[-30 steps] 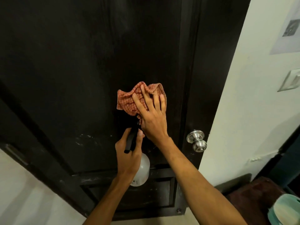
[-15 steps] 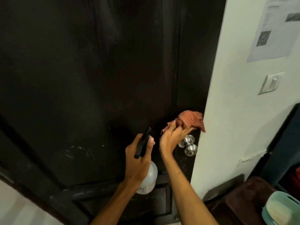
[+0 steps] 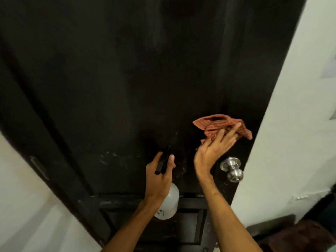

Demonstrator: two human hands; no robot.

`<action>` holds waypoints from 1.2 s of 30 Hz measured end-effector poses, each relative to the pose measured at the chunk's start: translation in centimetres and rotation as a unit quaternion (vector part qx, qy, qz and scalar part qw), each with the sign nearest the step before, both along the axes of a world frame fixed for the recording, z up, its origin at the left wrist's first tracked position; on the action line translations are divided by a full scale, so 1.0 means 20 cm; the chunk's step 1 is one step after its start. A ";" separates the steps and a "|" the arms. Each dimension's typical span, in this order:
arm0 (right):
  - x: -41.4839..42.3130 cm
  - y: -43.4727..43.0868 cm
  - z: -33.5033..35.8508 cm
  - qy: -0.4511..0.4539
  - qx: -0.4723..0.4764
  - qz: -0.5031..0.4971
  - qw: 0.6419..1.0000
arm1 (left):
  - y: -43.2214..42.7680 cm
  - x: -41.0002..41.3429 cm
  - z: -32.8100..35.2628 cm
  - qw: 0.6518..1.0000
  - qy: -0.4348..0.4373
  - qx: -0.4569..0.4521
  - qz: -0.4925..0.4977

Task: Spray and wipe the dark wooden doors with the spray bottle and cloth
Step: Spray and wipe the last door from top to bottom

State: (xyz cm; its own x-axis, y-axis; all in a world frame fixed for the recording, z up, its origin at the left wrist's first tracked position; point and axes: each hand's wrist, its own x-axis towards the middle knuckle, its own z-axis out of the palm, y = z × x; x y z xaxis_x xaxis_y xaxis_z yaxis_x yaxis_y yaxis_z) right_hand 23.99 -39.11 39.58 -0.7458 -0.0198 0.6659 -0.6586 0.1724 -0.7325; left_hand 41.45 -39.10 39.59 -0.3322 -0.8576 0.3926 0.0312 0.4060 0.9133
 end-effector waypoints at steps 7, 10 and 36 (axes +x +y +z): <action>0.29 -0.15 0.05 0.211 0.161 0.113 0.958 | -0.17 0.34 -0.09 0.989 0.019 -0.017 0.144; 0.45 -0.28 0.18 0.146 0.117 0.055 0.981 | -0.24 0.52 -0.08 0.978 0.030 -0.028 0.206; 1.68 -1.10 -0.27 0.591 0.449 0.261 0.618 | -0.73 1.63 -0.48 0.954 0.052 0.032 0.295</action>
State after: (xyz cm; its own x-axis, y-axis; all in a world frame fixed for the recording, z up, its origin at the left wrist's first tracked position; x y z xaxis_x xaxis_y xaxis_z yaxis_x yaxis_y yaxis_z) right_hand 57.51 -61.16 34.16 0.5140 -0.8087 0.2858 -0.7794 -0.3012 0.5494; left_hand 74.00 -53.70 29.98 0.2534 -0.9067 0.3372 -0.0939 0.3239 0.9414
